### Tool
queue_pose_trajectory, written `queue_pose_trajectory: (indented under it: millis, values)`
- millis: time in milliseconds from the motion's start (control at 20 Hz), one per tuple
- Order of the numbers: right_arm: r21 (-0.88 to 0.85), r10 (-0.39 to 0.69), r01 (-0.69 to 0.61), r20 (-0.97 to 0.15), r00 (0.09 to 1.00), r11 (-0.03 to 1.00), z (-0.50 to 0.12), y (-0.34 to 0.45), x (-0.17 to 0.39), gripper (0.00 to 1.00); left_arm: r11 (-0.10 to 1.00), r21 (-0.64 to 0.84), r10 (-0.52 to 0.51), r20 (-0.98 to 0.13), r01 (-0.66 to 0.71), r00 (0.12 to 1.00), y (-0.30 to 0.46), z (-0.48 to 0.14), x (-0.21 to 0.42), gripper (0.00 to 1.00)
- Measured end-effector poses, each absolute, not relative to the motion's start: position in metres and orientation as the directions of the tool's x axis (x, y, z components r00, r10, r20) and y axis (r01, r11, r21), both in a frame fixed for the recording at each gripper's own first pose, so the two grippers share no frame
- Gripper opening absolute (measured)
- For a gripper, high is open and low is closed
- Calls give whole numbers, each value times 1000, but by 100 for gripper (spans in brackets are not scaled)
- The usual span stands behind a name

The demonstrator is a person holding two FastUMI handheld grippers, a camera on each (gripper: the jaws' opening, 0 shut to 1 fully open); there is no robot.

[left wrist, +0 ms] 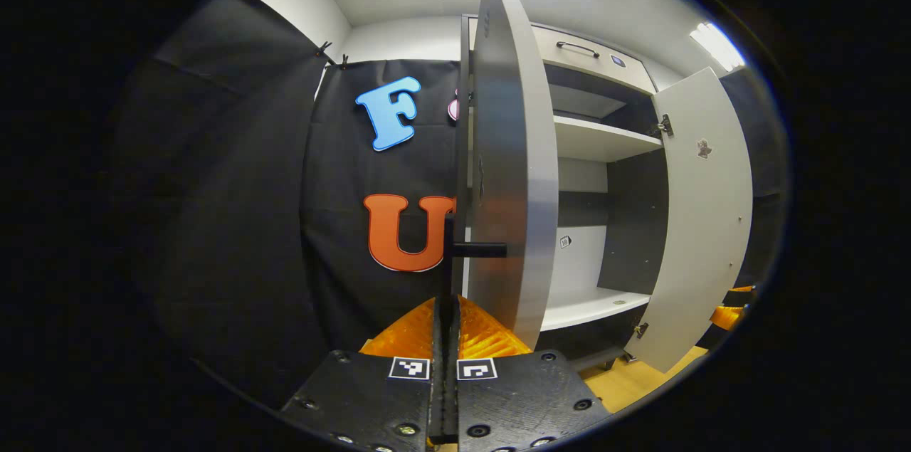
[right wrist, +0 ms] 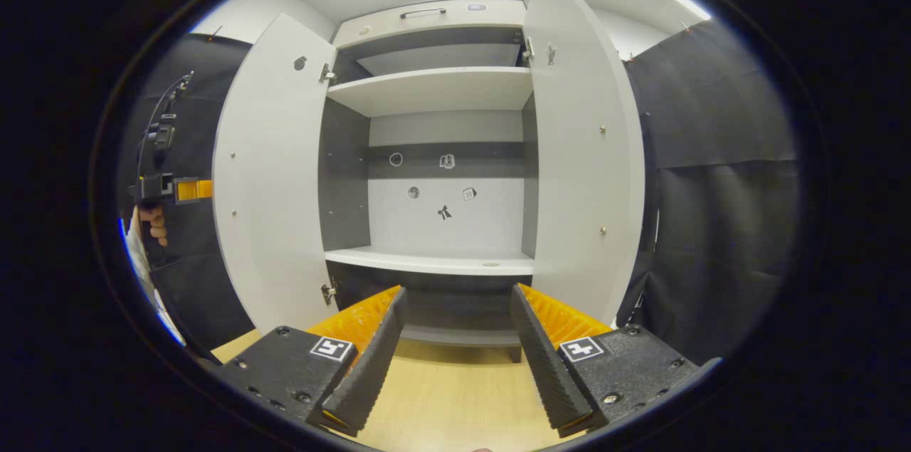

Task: Open the right door of the double-door shoe cabinet with the right hand, and open the left door with the left hand.

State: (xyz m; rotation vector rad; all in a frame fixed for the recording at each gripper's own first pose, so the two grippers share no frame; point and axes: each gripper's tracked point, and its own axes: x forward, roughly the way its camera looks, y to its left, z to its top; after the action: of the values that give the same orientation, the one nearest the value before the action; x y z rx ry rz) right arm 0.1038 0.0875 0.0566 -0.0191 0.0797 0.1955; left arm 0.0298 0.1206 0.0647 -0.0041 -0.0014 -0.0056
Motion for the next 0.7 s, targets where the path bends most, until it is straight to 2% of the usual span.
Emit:
queue_pose_trajectory:
  millis: [250, 500, 600, 700]
  values:
    - [-32, 227, -229, -74, 971, 973, 59, 98, 101, 91, 1000, 8, -30, -15, 30, 999, 126, 62, 25, 1]
    - [-20, 217, -219, -65, 974, 976, 55, 97, 99, 91, 999, 32, 35, 20, -36, 999, 110, 46, -32, 0]
    - [-21, 212, -214, -82, 974, 977, 51, 96, 100, 91, 999, 10, -53, 64, 53, 997, 65, 41, -47, 0]
    - [-17, 207, -209, -85, 975, 978, 49, 96, 100, 91, 994, 9, -112, 62, 111, 992, 20, 25, -48, 0]
